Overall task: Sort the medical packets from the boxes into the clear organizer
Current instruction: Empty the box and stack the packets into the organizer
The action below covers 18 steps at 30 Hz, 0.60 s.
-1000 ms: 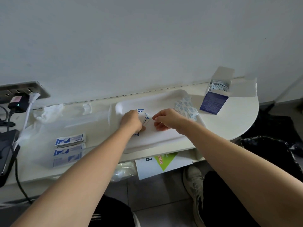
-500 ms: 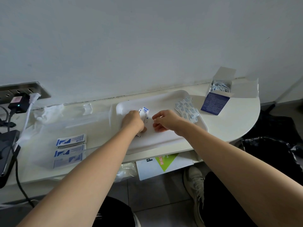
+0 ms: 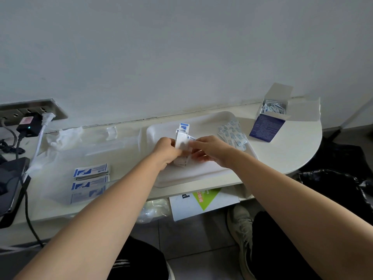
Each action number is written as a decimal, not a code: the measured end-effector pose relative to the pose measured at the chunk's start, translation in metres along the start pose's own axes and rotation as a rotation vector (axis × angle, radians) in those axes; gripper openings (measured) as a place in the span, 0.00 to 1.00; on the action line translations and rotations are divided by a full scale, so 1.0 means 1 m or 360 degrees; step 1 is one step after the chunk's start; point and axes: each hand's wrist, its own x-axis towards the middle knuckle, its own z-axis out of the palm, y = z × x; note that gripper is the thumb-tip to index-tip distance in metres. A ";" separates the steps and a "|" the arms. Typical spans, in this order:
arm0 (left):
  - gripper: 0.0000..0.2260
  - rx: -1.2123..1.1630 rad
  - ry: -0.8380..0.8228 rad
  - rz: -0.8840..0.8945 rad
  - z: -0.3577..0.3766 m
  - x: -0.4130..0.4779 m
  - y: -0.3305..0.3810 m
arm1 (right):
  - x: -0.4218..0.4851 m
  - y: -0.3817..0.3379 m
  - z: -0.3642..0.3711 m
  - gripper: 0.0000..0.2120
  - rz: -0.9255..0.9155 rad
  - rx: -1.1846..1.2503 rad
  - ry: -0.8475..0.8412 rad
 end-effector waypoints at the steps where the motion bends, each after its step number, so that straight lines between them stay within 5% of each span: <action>1: 0.15 -0.0123 -0.0052 0.0012 0.002 -0.001 0.001 | -0.002 0.000 -0.001 0.10 -0.0024 0.0041 -0.0019; 5: 0.18 -0.0322 -0.0129 0.0086 0.012 -0.005 0.005 | -0.001 0.002 -0.006 0.07 -0.0118 0.0112 0.0192; 11: 0.14 -0.0507 0.0114 0.0191 0.018 -0.012 0.005 | -0.003 0.002 -0.011 0.05 -0.0125 0.0214 0.0323; 18: 0.12 -0.0454 0.0092 0.0198 0.019 -0.010 0.007 | -0.003 0.001 -0.005 0.03 -0.0140 0.0287 0.0188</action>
